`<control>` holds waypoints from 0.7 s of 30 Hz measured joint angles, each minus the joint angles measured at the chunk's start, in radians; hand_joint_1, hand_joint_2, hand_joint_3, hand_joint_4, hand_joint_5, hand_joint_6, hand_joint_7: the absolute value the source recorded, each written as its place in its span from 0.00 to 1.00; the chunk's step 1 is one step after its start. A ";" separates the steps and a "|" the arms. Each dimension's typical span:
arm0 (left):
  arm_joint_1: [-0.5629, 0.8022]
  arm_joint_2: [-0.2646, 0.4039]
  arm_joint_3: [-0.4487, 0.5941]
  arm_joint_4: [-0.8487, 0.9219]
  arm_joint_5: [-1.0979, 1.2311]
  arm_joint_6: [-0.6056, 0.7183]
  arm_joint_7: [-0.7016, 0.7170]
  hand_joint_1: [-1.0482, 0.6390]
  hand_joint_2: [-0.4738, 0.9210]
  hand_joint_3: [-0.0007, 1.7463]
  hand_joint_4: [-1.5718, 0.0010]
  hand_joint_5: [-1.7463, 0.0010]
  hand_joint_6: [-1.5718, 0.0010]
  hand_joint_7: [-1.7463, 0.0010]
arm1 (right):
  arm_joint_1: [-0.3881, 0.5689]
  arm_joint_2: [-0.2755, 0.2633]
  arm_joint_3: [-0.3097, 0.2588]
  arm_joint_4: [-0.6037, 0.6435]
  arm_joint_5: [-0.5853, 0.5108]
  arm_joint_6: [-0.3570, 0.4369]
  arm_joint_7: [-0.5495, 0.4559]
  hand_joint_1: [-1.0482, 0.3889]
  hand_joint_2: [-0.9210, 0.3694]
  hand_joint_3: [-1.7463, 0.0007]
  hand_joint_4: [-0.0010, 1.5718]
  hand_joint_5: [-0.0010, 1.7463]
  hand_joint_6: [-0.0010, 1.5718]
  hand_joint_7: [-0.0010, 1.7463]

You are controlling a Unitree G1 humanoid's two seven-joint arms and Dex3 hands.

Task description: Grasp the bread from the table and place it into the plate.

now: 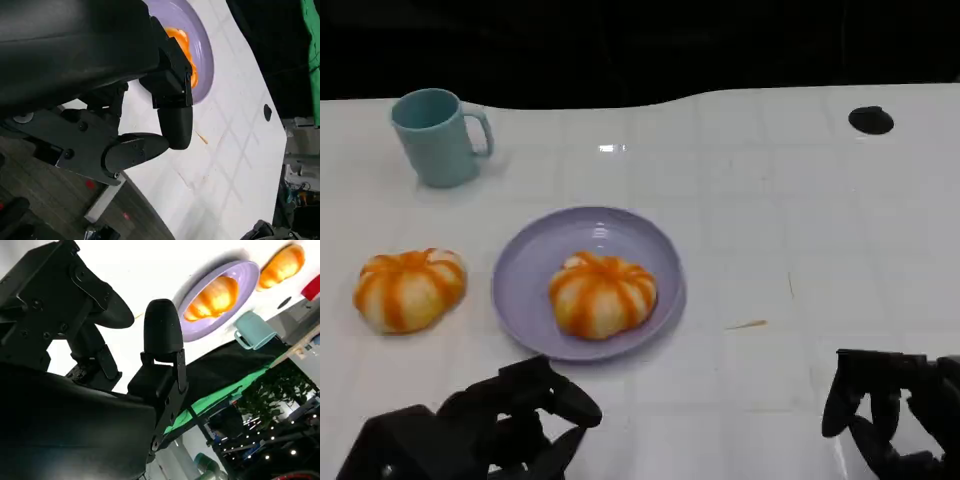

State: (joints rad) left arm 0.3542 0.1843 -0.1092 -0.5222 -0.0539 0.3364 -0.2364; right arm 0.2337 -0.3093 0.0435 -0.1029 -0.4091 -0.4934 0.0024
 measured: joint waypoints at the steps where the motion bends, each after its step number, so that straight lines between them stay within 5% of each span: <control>1: 0.000 0.000 0.000 0.000 0.000 0.000 0.000 0.46 0.91 0.38 0.57 0.00 0.61 0.26 | -0.001 0.000 0.000 0.009 -0.005 0.000 -0.006 0.69 0.56 0.15 0.59 1.00 0.51 0.85; 21: -0.001 0.007 0.016 0.003 -0.007 -0.001 -0.001 0.48 0.92 0.37 0.58 0.00 0.61 0.26 | -0.028 0.000 0.019 0.052 -0.087 -0.001 -0.059 0.68 0.56 0.18 0.60 1.00 0.52 0.85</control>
State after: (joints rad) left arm 0.3528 0.1916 -0.0927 -0.5190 -0.0612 0.3355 -0.2378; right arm 0.2061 -0.3094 0.0621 -0.0512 -0.4960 -0.4943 -0.0562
